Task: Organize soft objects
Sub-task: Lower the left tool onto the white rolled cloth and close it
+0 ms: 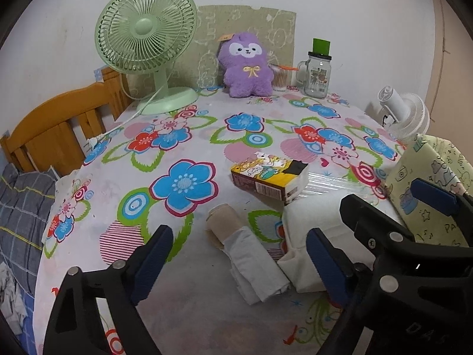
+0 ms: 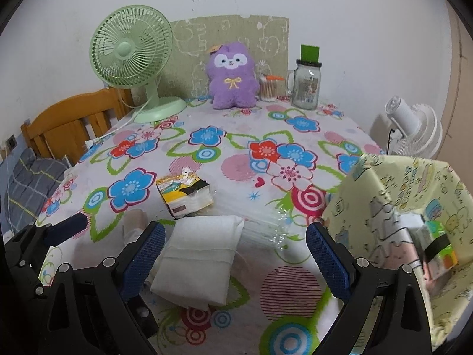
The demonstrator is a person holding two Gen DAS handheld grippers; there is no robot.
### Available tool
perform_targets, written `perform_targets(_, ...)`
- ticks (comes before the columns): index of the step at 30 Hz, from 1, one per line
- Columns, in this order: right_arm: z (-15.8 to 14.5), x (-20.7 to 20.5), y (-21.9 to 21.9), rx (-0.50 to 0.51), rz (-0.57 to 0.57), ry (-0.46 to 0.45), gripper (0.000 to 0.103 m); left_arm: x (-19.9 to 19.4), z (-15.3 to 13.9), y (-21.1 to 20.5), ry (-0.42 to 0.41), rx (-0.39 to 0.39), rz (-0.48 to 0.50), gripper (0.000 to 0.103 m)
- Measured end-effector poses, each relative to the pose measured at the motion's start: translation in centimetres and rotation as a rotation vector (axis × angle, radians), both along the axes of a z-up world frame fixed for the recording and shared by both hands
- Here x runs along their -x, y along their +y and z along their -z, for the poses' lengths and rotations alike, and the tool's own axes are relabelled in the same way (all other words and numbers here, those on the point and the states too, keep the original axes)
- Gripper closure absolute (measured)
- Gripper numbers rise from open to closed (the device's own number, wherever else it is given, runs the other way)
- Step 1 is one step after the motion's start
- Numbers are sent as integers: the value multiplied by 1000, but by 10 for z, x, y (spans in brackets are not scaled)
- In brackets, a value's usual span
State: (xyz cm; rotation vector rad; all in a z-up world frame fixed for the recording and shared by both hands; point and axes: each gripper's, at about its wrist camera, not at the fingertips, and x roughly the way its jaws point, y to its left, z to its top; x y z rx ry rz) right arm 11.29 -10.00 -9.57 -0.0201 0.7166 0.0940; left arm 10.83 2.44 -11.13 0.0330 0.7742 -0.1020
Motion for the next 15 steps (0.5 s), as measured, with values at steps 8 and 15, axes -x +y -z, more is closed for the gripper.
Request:
perform_targets(8,13,-12,7,1,-9,37,5,-12,13,4,48,-22,-25,24)
perform_targets(15,24,-20,9,-19,-9,78,5,-19,25,6,97,-17,-26,41)
